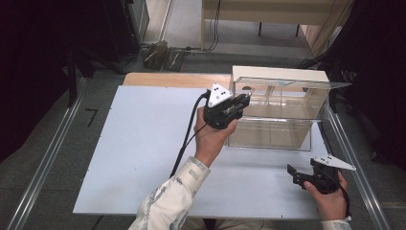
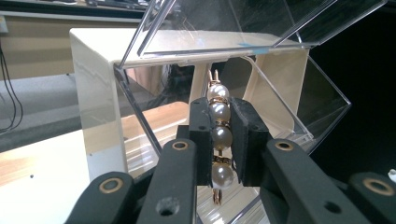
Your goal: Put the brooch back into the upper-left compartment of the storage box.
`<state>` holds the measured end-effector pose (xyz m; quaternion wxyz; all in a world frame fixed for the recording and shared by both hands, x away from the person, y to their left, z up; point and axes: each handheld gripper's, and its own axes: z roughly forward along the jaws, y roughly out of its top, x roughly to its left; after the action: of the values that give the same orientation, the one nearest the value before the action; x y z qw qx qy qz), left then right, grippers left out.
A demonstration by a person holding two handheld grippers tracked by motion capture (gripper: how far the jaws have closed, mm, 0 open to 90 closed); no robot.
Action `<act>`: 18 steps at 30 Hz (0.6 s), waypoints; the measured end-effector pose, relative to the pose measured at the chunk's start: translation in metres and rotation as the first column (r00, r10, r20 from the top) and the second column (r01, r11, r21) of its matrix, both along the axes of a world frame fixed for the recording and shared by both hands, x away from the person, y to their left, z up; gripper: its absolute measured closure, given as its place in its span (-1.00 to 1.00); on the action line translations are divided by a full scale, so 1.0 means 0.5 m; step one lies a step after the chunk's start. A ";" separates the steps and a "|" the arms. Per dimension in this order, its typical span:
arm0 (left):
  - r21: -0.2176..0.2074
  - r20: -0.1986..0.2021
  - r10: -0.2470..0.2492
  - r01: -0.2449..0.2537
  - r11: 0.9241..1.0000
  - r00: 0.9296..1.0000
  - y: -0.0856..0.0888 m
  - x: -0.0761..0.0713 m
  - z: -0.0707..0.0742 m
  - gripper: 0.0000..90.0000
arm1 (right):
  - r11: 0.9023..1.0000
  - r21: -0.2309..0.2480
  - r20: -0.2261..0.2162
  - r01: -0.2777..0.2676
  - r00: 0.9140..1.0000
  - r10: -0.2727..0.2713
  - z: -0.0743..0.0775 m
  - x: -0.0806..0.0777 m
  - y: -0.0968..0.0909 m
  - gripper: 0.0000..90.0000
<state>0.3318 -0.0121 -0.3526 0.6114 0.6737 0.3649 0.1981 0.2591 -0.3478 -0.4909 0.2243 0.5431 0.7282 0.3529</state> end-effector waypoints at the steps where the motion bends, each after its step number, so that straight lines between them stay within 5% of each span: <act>1: -0.004 0.001 -0.002 0.002 1.000 1.000 -0.001 0.000 0.000 0.68 | 1.000 0.000 0.000 0.000 1.000 0.000 0.000 0.000 0.000 -0.90; 18: 0.010 0.020 -0.041 0.041 0.999 0.999 -0.006 -0.022 0.007 0.10 | 1.000 -0.001 0.000 0.000 1.000 0.000 0.000 0.000 0.000 -0.90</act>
<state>0.3208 -0.0153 -0.3491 0.6158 0.6819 0.3439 0.1938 0.2592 -0.3475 -0.4910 0.2247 0.5428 0.7285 0.3524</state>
